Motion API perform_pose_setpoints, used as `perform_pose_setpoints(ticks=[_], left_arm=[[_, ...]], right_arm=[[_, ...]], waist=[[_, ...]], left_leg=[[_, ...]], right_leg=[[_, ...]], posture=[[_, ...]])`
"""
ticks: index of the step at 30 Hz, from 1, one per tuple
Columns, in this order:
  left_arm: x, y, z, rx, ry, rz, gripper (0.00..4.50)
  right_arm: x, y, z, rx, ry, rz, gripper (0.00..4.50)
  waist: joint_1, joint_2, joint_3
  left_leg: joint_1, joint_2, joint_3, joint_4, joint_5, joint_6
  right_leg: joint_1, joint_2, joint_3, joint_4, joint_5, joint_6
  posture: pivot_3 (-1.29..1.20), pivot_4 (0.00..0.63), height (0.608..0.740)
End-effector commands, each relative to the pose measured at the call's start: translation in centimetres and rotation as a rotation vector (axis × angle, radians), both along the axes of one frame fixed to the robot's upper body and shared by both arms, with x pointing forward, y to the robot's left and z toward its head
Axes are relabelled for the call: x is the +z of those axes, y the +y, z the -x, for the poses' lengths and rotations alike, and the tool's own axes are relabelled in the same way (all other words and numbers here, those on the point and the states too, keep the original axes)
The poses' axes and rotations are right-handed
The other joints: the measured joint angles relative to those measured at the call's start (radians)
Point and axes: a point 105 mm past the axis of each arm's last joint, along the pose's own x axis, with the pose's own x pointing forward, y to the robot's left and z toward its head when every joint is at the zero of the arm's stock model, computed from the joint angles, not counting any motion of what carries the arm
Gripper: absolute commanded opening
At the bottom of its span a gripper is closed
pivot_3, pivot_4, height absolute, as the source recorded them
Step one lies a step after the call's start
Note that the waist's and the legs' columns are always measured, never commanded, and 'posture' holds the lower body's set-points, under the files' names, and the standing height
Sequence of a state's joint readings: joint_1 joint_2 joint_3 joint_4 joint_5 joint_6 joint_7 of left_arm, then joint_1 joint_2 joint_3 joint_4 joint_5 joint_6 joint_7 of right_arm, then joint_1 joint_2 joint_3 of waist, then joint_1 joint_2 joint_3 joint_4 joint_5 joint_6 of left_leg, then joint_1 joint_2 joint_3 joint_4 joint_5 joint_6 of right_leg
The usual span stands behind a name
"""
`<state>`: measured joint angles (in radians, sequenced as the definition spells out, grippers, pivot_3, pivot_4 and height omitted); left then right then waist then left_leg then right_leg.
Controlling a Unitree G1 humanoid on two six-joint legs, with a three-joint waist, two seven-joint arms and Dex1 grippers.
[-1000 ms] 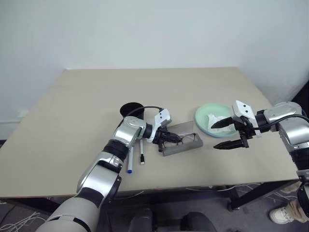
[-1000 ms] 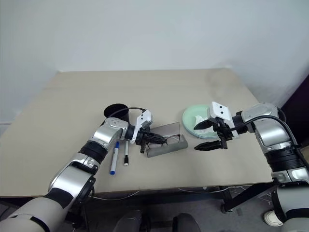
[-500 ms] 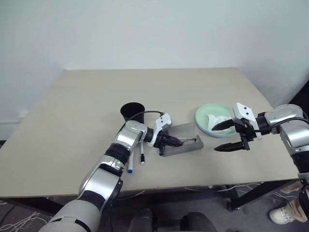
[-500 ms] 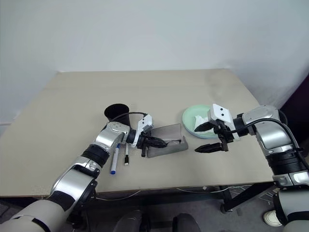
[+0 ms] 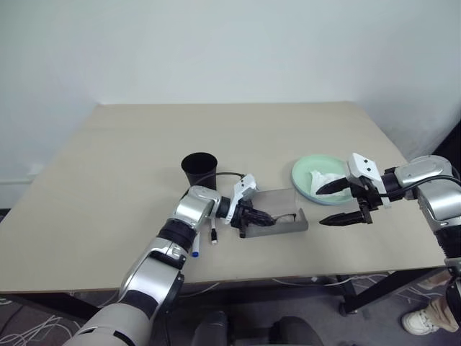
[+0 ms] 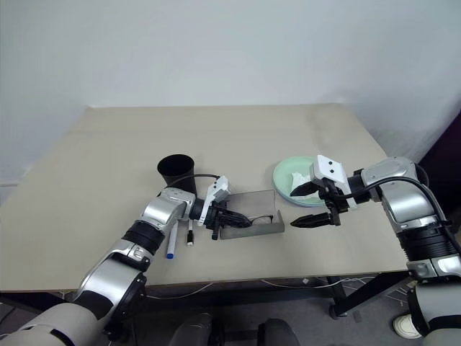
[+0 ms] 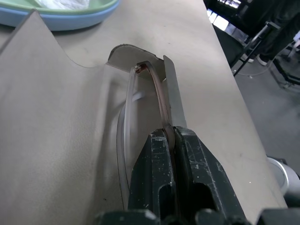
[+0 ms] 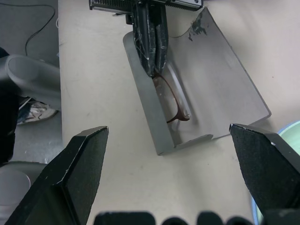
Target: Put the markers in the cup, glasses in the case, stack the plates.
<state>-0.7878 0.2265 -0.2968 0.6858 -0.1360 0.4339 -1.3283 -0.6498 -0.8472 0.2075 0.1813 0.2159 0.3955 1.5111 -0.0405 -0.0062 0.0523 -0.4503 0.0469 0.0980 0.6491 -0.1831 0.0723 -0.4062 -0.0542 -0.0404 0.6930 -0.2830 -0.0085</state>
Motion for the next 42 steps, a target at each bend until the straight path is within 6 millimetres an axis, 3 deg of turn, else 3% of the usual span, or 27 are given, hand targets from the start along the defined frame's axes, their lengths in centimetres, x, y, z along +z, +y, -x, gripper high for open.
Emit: perform_pose_setpoints(ticks=[1, 3, 6, 12, 17, 20, 26, 34, 38, 42], left_arm=[[1.0, -0.2, 0.1, -0.021, 0.004, 0.033, 0.05], [1.3, -0.2, 0.0, -0.017, 0.009, 0.039, 0.05], [1.4, -0.1, -0.3, -0.003, -0.011, 0.036, 0.67], [3.1, -0.1, -1.0, 0.003, -0.094, 0.064, 2.71], [5.7, -0.1, -1.3, -0.001, -0.152, 0.134, 2.71], [7.6, 0.0, -1.7, 0.017, -0.166, 0.196, 2.09], [8.1, 0.6, -3.1, 0.090, -0.237, 0.186, 0.04], [6.1, 2.2, -7.6, 0.357, -0.432, 0.025, 0.01], [5.7, 2.1, -8.6, 0.421, -0.471, 0.001, 0.01], [5.0, 1.5, -8.2, 0.383, -0.460, -0.012, 0.01]], right_arm=[[1.2, 0.1, -0.1, 0.009, -0.048, -0.011, 4.50], [1.2, 0.1, -0.1, 0.008, -0.050, -0.011, 4.50], [1.2, 0.1, -0.2, 0.006, -0.052, -0.011, 4.50], [1.2, 0.1, -0.3, 0.005, -0.055, -0.012, 4.50], [1.2, 0.2, -0.3, 0.007, -0.057, -0.013, 4.50], [1.2, 0.3, -0.4, 0.011, -0.058, -0.015, 4.50], [1.5, 0.3, -0.4, 0.014, -0.063, -0.021, 4.50], [2.5, -0.7, -0.8, -0.029, -0.080, -0.042, 4.50], [2.4, -0.6, -0.7, -0.028, -0.077, -0.047, 4.50], [2.4, -0.4, -0.5, -0.027, -0.075, -0.052, 4.50]], waist=[[0.000, 0.000, 0.000], [0.000, 0.000, 0.000], [0.000, 0.000, 0.000], [0.000, 0.000, 0.000], [0.000, 0.000, 0.000], [0.000, 0.000, 0.000], [0.000, 0.000, 0.000], [0.006, 0.000, 0.000], [0.017, 0.000, 0.000], [0.021, 0.000, 0.000]], left_leg=[[0.000, 0.000, 0.000, 0.000, 0.000, 0.000], [0.000, 0.000, 0.000, 0.000, 0.000, 0.000], [0.000, 0.000, 0.000, 0.000, 0.000, 0.000], [0.000, 0.000, 0.000, 0.000, 0.000, 0.000], [0.000, 0.000, 0.000, 0.000, 0.000, 0.000], [0.000, 0.000, 0.000, 0.000, 0.000, 0.000], [0.000, 0.000, 0.000, 0.000, 0.000, 0.000], [0.000, 0.000, 0.000, 0.000, 0.000, 0.001], [0.000, 0.000, 0.000, 0.001, 0.000, 0.001], [0.000, -0.001, 0.000, 0.001, 0.000, 0.001]], right_leg=[[0.000, 0.000, 0.000, 0.000, 0.000, 0.000], [0.000, 0.000, 0.001, 0.000, 0.000, 0.000], [0.000, 0.000, 0.001, 0.000, 0.000, 0.000], [0.000, -0.001, 0.002, 0.000, 0.000, -0.001], [0.000, -0.001, 0.002, 0.000, 0.001, -0.001], [0.000, -0.002, 0.002, 0.000, 0.001, -0.001], [0.000, -0.001, 0.002, 0.000, 0.001, -0.001], [0.000, -0.001, 0.002, 0.000, 0.001, 0.000], [0.000, -0.001, 0.002, 0.000, 0.001, 0.000], [-0.001, -0.002, 0.002, 0.000, 0.001, 0.000]], posture=[[0.00, 0.000, 0.740], [0.00, 0.000, 0.740], [0.00, 0.000, 0.740], [0.00, 0.000, 0.740], [0.00, 0.000, 0.740], [0.00, 0.000, 0.740], [0.00, 0.000, 0.740], [0.00, 0.000, 0.740], [0.00, 0.000, 0.740], [0.00, 0.000, 0.740]])
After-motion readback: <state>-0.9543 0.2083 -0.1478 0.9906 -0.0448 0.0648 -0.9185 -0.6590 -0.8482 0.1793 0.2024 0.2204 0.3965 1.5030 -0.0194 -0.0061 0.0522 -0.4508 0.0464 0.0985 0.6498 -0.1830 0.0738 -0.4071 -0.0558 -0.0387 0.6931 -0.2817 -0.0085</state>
